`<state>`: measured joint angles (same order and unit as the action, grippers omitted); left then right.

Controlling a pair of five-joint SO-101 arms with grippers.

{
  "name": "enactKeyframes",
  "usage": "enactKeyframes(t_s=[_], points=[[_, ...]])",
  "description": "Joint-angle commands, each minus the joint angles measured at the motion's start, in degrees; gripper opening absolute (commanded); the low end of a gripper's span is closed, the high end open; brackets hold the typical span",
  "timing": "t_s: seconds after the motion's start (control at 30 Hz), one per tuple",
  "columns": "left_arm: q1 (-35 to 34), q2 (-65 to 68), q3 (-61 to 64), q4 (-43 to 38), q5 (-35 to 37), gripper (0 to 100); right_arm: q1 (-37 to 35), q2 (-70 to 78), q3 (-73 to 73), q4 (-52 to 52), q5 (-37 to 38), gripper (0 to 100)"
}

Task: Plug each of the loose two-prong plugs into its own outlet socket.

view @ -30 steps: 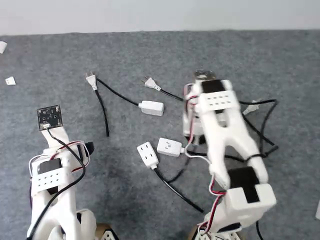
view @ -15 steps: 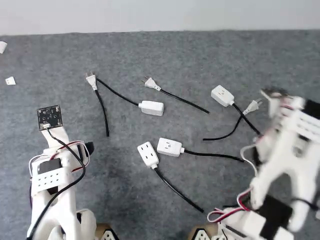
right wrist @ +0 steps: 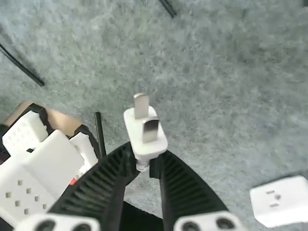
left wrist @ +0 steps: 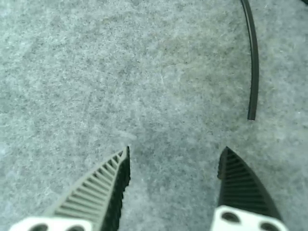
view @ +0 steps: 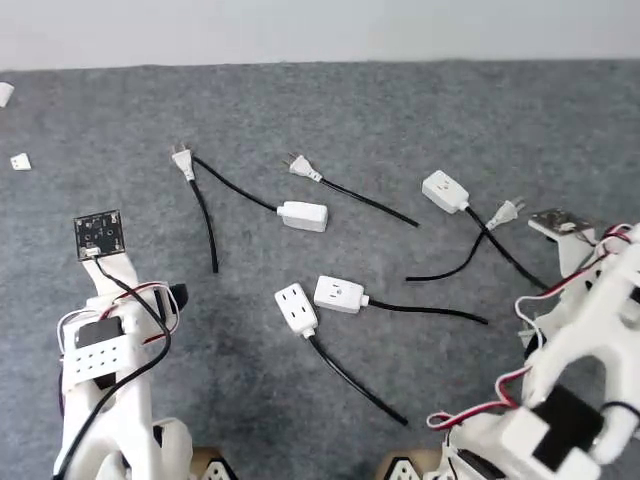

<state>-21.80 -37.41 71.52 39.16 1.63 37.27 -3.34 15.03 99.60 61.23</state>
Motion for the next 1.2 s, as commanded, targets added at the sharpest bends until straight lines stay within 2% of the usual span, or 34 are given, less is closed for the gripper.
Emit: enactKeyframes(t_s=[0.0, 0.17, 0.27, 0.37, 0.5, 0.63, 0.7, 0.8, 1.03, 1.17], points=[[0.2, 0.0, -0.3, 0.0, -0.5, 28, 0.9, 2.6, -0.7, -3.8, 0.7, 6.9], [0.2, 0.0, -0.3, 0.0, -0.5, 28, 0.7, 4.1, -0.8, -6.7, 0.9, 20.3], [0.2, 0.0, -0.3, 0.0, -0.5, 28, 0.8, 4.0, -0.9, -5.9, 1.1, 19.7], [0.2, 0.0, -0.3, 0.0, -0.5, 28, 1.8, 3.9, -0.9, -3.1, 4.7, 18.2], [0.2, 0.0, -0.4, -0.1, -0.5, 28, 5.0, 1.3, -0.3, 2.2, 16.4, 14.7], [0.2, 0.0, -0.4, -0.1, -0.5, 28, 11.4, -6.7, 4.8, 2.4, 30.7, 14.3], [0.2, 0.0, -0.4, -0.1, -0.5, 28, 13.7, -11.7, 9.1, 2.3, 34.1, 14.3], [0.2, 0.0, -0.4, -0.1, -0.5, 28, 14.6, -18.6, 16.8, -0.1, 30.9, 14.3], [0.2, 0.0, -0.3, -0.1, -0.5, 28, 11.7, -29.5, 38.2, -12.9, 12.0, 14.3], [0.2, 0.0, -0.3, 0.0, -0.5, 28, 11.8, -32.1, 45.4, -21.4, 9.8, 14.3]])
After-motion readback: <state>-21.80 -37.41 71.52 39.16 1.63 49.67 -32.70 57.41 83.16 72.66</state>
